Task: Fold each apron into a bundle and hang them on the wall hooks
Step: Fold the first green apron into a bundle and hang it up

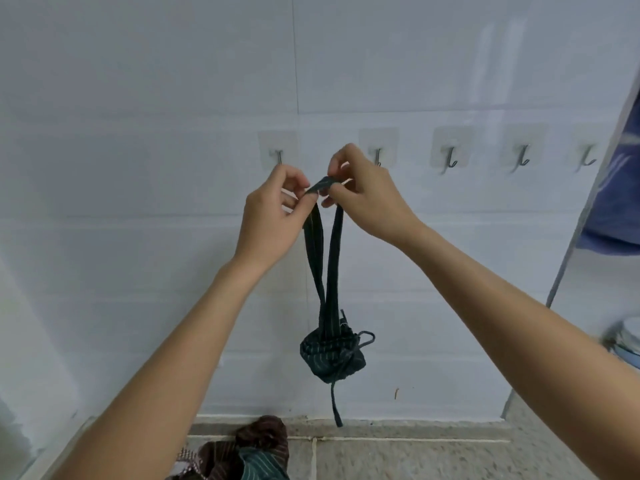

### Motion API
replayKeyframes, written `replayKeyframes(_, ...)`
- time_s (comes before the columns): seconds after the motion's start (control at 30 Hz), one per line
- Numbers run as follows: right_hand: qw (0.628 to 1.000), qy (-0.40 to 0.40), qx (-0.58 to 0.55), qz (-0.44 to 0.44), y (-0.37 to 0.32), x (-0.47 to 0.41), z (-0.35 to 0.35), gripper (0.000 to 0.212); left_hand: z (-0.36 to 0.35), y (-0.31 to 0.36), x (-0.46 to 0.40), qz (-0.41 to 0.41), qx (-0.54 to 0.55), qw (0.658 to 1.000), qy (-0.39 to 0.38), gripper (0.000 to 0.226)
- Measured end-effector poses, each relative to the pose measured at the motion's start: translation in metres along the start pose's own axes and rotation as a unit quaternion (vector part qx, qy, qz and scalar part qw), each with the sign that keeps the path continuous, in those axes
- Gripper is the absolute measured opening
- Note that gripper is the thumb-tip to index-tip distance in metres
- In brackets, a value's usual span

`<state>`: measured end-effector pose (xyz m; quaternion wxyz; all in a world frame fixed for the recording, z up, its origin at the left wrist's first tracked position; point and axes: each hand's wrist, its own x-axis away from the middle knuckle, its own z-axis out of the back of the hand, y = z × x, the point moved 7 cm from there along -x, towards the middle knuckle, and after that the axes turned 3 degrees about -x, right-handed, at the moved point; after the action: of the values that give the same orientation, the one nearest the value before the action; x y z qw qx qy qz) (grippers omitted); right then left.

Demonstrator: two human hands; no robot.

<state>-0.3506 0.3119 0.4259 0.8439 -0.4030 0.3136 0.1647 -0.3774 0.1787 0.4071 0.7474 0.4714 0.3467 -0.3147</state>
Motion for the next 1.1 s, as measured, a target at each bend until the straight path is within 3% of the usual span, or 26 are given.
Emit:
replayKeyframes(0.07,0.979,-0.065,-0.184,-0.065,0.002,-0.012,-0.005,0.016,0.003,-0.008,-0.011,0.019,0.034,0.999,-0.001,0.017)
replayKeyframes(0.17,0.954,-0.101,-0.274,-0.068,0.002,-0.027,0.002,0.016,0.002,-0.015,-0.030,0.017,0.039,0.999,-0.005,0.015)
replayKeyframes(0.27,0.953,-0.086,-0.281,-0.078,0.014,-0.030,0.012,0.010,-0.009,-0.010,-0.043,-0.022,0.037,0.999,-0.014,0.022)
replayKeyframes(0.33,0.955,-0.047,-0.279,-0.089,0.024,-0.027,0.021,0.013,-0.019,0.002,-0.044,-0.103,0.023,0.994,-0.023,0.025)
replayKeyframes(0.43,0.962,-0.007,-0.253,-0.099,0.037,-0.023,0.036,0.014,-0.033,0.007,-0.043,-0.217,-0.012,0.976,-0.001,0.007)
replayKeyframes(0.57,0.973,0.037,-0.198,-0.115,0.050,-0.023,0.054,0.008,-0.054,0.000,-0.049,-0.236,-0.034,0.971,0.038,0.010)
replayKeyframes(0.67,0.973,0.038,-0.191,-0.122,0.059,-0.023,0.065,0.002,-0.069,0.008,-0.053,-0.200,0.000,0.980,0.018,0.013)
replayKeyframes(0.77,0.988,-0.008,-0.111,-0.107,0.064,-0.022,0.065,0.020,-0.080,0.005,-0.057,-0.071,0.111,0.990,-0.052,0.019)
replayKeyframes(0.87,0.997,0.035,-0.011,-0.063,0.061,-0.025,0.074,0.012,-0.083,0.000,-0.058,0.033,0.228,0.969,-0.091,0.026)
replayKeyframes(0.97,0.997,0.037,0.050,-0.051,0.060,-0.031,0.080,0.006,-0.082,-0.002,-0.059,0.080,0.279,0.951,-0.104,0.026)
replayKeyframes(1.03,0.997,0.027,0.022,-0.061,0.064,-0.034,0.080,0.008,-0.084,-0.002,-0.062,0.091,0.274,0.951,-0.108,0.026)
replayKeyframes(1.1,0.990,0.022,-0.105,-0.089,0.068,-0.034,0.078,0.011,-0.086,-0.004,-0.066,0.102,0.270,0.953,-0.094,0.026)
